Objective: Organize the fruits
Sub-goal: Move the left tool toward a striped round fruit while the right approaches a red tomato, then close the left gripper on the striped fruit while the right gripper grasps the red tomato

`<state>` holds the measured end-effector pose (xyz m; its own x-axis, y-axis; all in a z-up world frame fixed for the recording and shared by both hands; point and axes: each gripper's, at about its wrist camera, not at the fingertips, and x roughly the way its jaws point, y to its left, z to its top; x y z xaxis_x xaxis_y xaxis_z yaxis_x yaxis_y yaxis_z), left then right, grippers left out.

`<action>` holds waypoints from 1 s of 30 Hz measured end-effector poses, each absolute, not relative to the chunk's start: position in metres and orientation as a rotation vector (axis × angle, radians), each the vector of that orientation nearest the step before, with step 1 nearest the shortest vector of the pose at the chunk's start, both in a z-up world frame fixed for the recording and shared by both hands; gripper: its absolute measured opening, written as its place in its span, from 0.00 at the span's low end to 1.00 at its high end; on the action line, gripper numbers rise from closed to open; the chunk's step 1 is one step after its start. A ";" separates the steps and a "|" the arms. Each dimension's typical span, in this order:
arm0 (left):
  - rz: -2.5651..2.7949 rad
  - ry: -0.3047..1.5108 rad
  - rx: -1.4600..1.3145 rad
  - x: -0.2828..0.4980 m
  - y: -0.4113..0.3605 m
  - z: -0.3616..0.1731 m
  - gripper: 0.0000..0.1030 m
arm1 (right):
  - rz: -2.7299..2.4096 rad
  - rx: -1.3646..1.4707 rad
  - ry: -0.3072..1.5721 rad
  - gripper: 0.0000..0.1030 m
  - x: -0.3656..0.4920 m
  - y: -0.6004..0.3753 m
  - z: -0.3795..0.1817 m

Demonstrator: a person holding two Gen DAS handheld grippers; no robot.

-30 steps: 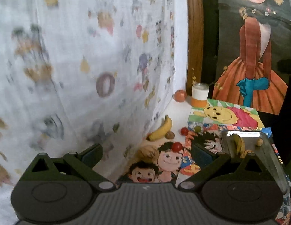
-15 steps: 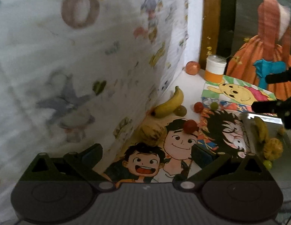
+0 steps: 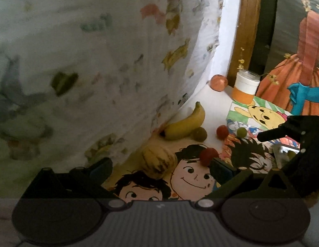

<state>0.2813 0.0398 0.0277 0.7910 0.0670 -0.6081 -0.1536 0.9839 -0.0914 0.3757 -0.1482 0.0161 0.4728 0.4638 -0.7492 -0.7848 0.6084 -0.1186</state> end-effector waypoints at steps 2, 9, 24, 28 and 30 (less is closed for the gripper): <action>0.132 0.665 -0.158 0.288 0.040 0.023 1.00 | 0.795 -0.505 0.719 0.95 0.376 -0.142 0.011; 0.118 0.725 -0.282 0.302 0.054 0.011 0.92 | 0.827 -0.573 0.649 0.82 0.379 -0.129 0.004; 0.134 0.772 -0.297 0.323 0.054 -0.004 0.67 | 0.854 -0.515 0.712 0.44 0.397 -0.116 -0.009; 0.131 0.774 -0.338 0.325 0.058 -0.006 0.67 | 0.842 -0.492 0.716 0.38 0.397 -0.117 -0.010; 0.130 0.773 -0.354 0.327 0.059 -0.005 0.64 | 0.841 -0.484 0.717 0.35 0.397 -0.116 -0.011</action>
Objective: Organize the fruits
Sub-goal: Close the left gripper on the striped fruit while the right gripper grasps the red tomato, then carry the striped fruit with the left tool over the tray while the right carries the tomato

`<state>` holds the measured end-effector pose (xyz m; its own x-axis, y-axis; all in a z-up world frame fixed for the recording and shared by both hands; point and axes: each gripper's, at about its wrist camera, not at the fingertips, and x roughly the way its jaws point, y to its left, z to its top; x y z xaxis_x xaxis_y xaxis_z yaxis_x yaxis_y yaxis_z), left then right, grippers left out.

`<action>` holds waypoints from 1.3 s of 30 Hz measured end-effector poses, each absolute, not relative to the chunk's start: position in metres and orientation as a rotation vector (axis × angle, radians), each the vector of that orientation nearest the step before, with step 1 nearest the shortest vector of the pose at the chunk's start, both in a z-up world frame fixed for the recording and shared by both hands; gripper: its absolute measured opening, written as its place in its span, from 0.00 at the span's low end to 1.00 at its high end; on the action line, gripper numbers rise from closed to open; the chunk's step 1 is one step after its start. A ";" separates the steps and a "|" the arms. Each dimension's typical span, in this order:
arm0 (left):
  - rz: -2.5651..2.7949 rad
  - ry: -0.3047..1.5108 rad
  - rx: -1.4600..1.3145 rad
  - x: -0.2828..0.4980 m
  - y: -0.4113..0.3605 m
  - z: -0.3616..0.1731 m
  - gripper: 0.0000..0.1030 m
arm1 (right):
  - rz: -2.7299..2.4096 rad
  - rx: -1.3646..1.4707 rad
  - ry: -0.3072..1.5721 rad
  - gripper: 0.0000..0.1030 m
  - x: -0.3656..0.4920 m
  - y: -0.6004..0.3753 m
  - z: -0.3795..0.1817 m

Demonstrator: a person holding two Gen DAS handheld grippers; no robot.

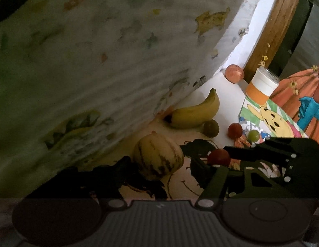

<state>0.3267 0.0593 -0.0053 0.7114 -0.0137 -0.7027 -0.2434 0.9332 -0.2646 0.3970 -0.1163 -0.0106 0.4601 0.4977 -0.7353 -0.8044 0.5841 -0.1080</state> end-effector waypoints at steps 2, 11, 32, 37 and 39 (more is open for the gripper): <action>0.132 0.775 -0.359 0.328 0.060 -0.005 0.59 | 0.839 -0.480 0.717 0.34 0.396 -0.116 -0.011; 0.131 0.773 -0.400 0.325 0.066 -0.006 0.55 | 0.818 -0.446 0.735 0.33 0.392 -0.121 -0.009; 0.006 0.747 -0.393 0.277 0.031 0.023 0.55 | 0.663 -0.294 0.637 0.34 0.314 -0.199 0.043; -0.052 0.741 -0.368 0.260 0.010 0.032 0.55 | 0.583 -0.239 0.614 0.34 0.282 -0.231 0.054; -0.072 0.739 -0.359 0.254 0.003 0.035 0.55 | 0.546 -0.224 0.607 0.34 0.269 -0.244 0.056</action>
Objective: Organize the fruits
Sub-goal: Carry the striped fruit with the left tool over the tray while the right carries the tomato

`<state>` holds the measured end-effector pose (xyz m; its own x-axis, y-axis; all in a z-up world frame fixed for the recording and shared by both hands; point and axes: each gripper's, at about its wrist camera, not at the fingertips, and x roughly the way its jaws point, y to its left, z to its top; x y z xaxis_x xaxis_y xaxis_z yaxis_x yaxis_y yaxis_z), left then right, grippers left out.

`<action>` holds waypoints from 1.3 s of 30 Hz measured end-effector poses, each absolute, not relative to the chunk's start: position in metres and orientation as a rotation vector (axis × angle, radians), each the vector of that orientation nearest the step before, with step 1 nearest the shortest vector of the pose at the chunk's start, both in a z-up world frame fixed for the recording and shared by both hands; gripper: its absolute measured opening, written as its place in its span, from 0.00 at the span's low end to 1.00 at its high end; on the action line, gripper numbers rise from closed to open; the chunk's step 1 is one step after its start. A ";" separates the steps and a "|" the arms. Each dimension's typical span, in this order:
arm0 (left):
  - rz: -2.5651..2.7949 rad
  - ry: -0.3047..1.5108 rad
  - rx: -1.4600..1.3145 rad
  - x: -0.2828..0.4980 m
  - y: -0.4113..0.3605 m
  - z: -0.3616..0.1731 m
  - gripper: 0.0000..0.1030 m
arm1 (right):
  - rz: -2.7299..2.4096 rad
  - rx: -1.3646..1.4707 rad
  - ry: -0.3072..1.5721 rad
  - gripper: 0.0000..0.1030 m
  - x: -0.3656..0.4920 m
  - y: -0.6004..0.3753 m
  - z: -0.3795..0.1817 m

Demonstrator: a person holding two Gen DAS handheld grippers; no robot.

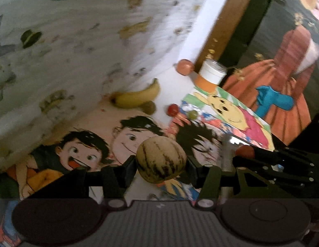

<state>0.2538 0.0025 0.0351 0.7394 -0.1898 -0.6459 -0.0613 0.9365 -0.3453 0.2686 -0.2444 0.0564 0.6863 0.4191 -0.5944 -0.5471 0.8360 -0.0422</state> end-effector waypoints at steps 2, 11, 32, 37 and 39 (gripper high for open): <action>-0.096 0.744 -0.353 0.247 -0.006 0.036 0.55 | 0.509 -0.208 0.604 0.34 0.255 -0.258 0.057; -0.209 0.813 -0.319 0.221 -0.050 0.027 0.55 | 0.336 -0.107 0.625 0.34 0.196 -0.309 0.039; -0.331 0.910 -0.176 0.204 -0.131 0.008 0.55 | 0.208 0.036 0.652 0.34 0.129 -0.351 0.009; -0.326 0.925 -0.166 0.205 -0.135 0.005 0.55 | 0.219 0.039 0.663 0.34 0.125 -0.348 0.005; -0.326 0.927 -0.164 0.205 -0.135 0.005 0.55 | 0.222 0.040 0.667 0.34 0.124 -0.347 0.004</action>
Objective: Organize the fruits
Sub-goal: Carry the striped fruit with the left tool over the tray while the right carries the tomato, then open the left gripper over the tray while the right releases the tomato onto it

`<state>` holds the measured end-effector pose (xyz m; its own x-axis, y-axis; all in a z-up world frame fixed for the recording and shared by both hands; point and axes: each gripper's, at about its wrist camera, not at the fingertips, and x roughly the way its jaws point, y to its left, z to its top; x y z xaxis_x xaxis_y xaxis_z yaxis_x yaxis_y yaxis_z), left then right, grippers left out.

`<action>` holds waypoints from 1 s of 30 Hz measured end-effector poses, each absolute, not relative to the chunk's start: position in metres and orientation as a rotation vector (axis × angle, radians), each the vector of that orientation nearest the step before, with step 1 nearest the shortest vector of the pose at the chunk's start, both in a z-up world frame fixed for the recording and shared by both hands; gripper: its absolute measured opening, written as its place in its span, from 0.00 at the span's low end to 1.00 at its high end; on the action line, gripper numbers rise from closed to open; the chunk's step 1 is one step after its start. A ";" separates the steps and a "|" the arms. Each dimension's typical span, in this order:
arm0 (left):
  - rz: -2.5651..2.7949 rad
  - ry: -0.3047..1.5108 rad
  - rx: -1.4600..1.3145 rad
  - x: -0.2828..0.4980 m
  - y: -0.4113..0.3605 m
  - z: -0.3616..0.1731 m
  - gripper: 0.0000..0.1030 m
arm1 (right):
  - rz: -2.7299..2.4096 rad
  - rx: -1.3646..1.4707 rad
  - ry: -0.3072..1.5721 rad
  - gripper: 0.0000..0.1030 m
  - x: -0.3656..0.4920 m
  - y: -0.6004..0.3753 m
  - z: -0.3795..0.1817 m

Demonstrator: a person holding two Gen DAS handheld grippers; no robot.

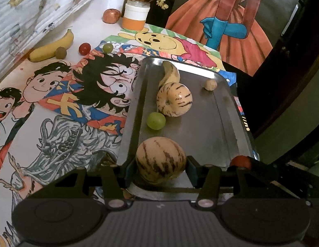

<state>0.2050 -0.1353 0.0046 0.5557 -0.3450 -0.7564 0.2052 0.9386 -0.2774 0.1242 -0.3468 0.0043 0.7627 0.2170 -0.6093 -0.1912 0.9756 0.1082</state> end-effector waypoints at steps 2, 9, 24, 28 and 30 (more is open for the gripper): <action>-0.324 0.930 -0.163 0.205 -0.135 0.004 0.55 | 0.227 0.040 0.670 0.34 0.124 -0.345 0.004; -0.324 0.932 -0.163 0.205 -0.134 0.004 0.55 | 0.239 0.037 0.679 0.34 0.125 -0.341 0.002; -0.320 0.922 -0.165 0.201 -0.135 0.007 0.56 | 0.226 0.037 0.685 0.37 0.120 -0.340 0.001; -0.328 0.915 -0.171 0.196 -0.134 0.010 0.64 | 0.214 0.042 0.680 0.46 0.117 -0.341 0.004; -0.325 0.902 -0.164 0.194 -0.133 0.013 0.70 | 0.206 0.047 0.674 0.50 0.115 -0.341 0.007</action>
